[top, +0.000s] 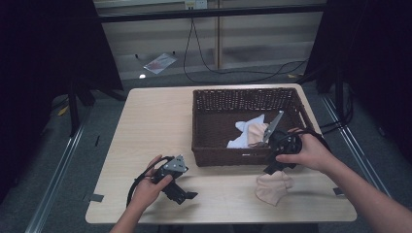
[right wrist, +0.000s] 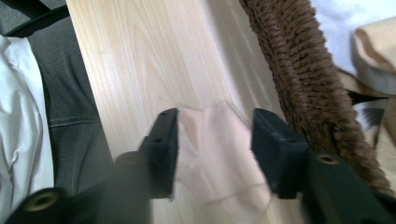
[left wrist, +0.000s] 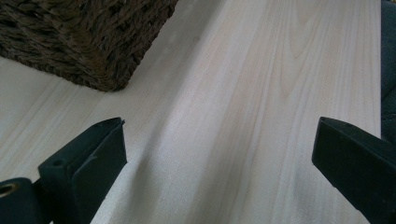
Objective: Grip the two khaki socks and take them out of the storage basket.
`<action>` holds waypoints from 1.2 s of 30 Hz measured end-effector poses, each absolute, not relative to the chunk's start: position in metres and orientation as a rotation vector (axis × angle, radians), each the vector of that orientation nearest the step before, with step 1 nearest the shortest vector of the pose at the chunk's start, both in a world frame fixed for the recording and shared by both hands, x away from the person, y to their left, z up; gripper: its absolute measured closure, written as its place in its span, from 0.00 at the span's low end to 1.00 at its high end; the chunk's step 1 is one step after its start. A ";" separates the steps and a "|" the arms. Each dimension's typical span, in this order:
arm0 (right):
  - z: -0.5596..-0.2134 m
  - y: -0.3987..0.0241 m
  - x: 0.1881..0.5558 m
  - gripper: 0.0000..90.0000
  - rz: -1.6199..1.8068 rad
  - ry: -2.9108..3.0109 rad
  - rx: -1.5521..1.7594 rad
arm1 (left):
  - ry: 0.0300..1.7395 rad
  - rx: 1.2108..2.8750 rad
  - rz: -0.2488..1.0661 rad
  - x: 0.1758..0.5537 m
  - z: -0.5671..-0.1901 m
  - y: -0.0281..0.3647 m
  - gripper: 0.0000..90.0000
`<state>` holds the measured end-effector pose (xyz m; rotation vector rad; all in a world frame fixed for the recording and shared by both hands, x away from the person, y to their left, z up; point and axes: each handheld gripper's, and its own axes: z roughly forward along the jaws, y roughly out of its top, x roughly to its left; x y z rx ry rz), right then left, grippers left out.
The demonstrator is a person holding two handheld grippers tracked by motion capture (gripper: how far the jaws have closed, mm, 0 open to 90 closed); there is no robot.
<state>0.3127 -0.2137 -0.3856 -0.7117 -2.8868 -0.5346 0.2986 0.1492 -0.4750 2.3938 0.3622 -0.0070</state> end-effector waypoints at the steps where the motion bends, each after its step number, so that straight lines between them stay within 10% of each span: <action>1: -0.384 -0.214 0.312 0.49 -0.544 -2.886 -0.731 | 0.362 2.385 -0.011 0.299 -0.476 0.149 0.03; 17: -0.350 -0.225 0.326 0.20 -0.675 -2.867 -0.826 | 0.362 2.384 -0.008 0.299 -0.475 0.149 0.03; 36: -0.361 -0.238 0.380 0.15 -0.682 -2.883 -1.084 | 0.356 2.396 -0.005 0.299 -0.475 0.150 0.03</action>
